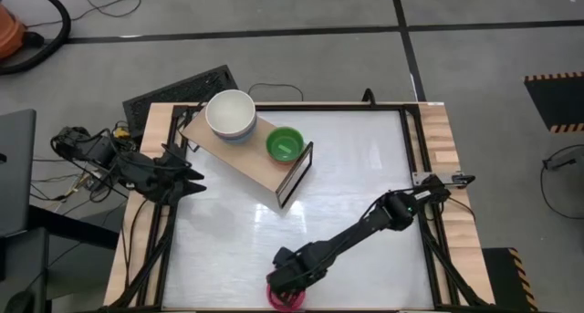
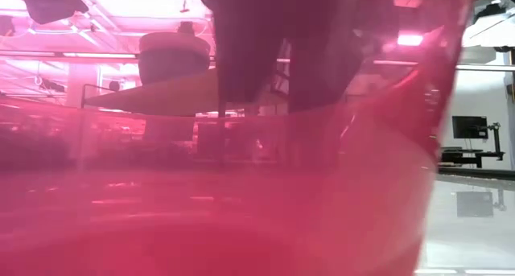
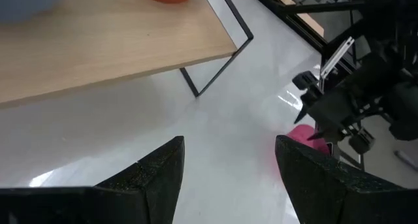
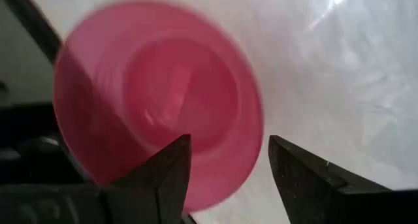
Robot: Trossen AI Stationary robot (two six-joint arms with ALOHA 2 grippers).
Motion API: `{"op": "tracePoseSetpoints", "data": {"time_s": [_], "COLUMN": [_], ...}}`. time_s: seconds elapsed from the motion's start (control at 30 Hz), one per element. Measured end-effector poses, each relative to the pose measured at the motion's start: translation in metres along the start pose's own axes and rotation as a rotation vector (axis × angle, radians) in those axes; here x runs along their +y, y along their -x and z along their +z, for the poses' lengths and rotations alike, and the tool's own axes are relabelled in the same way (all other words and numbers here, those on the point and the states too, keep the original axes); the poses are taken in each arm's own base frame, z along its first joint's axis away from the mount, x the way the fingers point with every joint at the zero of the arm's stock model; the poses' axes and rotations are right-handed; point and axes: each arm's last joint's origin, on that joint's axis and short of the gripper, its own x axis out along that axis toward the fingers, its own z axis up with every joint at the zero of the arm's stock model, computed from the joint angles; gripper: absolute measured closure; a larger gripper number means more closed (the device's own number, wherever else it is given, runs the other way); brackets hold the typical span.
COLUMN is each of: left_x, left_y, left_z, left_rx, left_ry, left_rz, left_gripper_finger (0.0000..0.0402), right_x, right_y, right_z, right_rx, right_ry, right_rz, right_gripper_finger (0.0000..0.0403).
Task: Place and stack bowls onto a shelf
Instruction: Stack the pink transparent bowl on top of the green transparent bowl on the shelf
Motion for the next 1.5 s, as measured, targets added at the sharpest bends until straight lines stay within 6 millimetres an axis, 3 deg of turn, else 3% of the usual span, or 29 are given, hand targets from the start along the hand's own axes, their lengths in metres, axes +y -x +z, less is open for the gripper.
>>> {"op": "tracePoseSetpoints", "data": {"time_s": [0.17, 0.43, 0.6, 0.87, 1.2, 1.33, 1.5], "left_x": [0.001, 0.002, 0.002, 0.002, 0.003, 0.003, 0.003], "left_y": [0.000, 0.000, 0.000, 0.000, 0.000, 0.000, 0.000], "left_z": [-0.001, -0.002, -0.002, -0.002, -0.002, -0.002, -0.002], "left_rx": [0.011, 0.017, 0.018, 0.018, 0.015, 0.015, 0.004], "left_ry": [-0.005, -0.009, -0.016, -0.017, -0.013, -0.010, 0.009], "left_rz": [0.012, 0.019, 0.020, 0.019, 0.028, 0.029, 0.036], "left_gripper_finger": [0.0175, 0.0175, 0.0175, 0.0175, 0.0175, 0.0175, 0.0175], "right_x": [-0.009, -0.020, -0.027, -0.048, -0.107, -0.134, -0.165], "right_y": [0.001, -0.013, -0.003, 0.076, 0.210, 0.251, 0.285], "right_z": [0.009, 0.018, 0.029, 0.050, 0.074, 0.079, 0.089], "right_rx": [-0.001, 0.038, 0.033, -0.077, -0.467, -0.606, -0.741], "right_ry": [-0.057, -0.038, -0.050, -0.043, -0.103, -0.118, -0.127], "right_rz": [-0.041, -0.057, -0.057, 0.001, 0.048, 0.039, 0.006], "right_gripper_finger": [0.0214, 0.0378, 0.0380, 0.0380, 0.0381, 0.0381, 0.0381]}}
